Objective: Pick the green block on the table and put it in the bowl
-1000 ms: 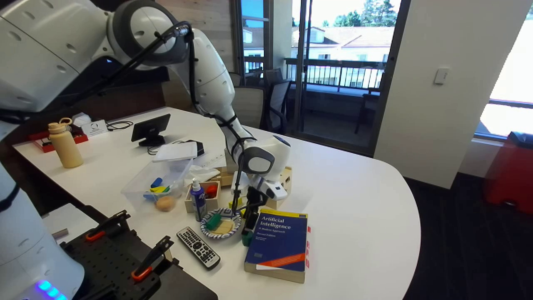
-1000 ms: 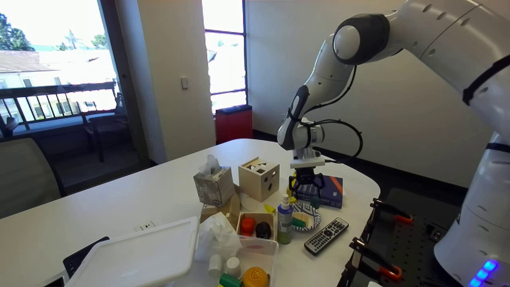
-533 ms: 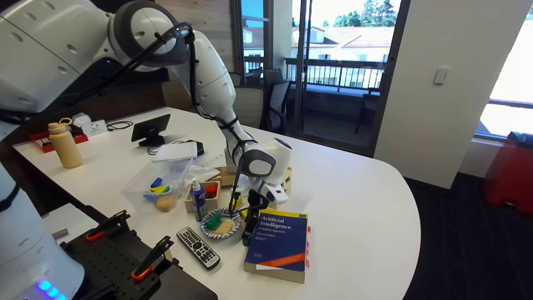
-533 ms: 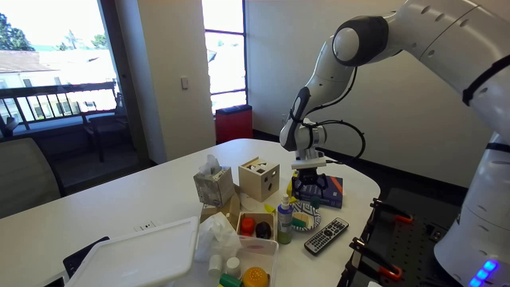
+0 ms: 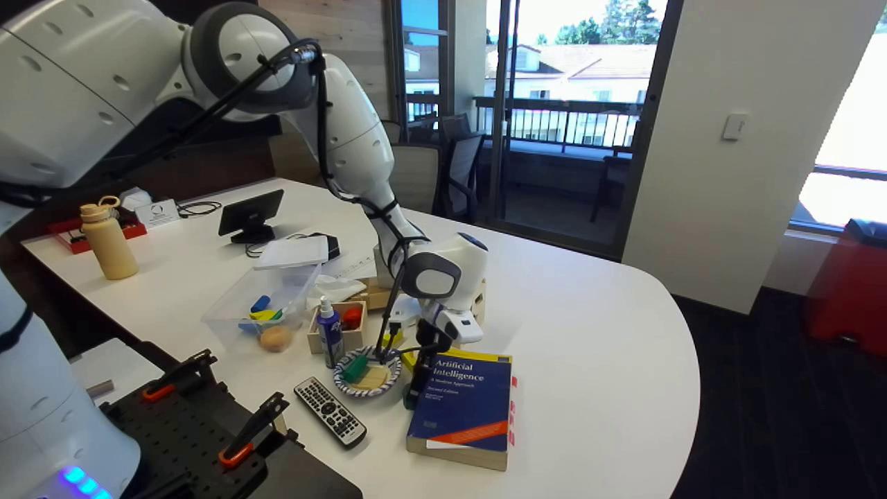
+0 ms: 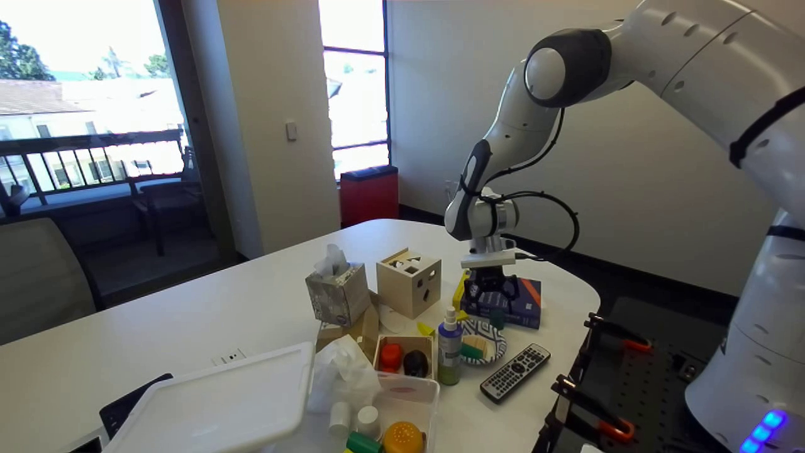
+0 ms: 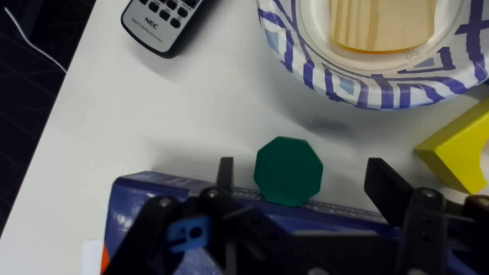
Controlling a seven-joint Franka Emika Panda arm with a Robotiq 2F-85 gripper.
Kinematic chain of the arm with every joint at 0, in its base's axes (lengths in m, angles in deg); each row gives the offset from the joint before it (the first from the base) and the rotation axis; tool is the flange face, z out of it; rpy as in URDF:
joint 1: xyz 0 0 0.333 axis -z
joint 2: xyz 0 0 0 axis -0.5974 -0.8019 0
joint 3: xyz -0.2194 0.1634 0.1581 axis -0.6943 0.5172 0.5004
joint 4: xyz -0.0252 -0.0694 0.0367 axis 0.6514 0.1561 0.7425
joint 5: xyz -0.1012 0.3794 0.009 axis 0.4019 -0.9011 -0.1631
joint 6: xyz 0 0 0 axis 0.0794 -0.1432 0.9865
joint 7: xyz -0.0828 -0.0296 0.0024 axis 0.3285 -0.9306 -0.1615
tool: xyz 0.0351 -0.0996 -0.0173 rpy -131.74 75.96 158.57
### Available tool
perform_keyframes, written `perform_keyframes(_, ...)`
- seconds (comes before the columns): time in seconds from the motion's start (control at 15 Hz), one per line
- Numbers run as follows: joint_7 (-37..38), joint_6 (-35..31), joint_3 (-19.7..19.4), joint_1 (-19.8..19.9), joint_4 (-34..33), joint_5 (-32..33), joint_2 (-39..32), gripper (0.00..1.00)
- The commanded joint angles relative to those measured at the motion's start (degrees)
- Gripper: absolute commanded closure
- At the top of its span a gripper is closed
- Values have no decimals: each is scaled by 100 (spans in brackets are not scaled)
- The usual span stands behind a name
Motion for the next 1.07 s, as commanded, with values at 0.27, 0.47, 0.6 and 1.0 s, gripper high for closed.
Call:
perform_keyframes(0.27, 178, -124, -86, -154, 160, -28, 70, 73)
perform_keyframes(0.47, 169, -143, -67, -175, 177, -44, 109, 80)
perform_keyframes(0.6, 155, -159, -52, -196, 222, -59, 158, 80)
perform_keyframes(1.0, 263, -196, -135, -365, 414, -19, 509, 80)
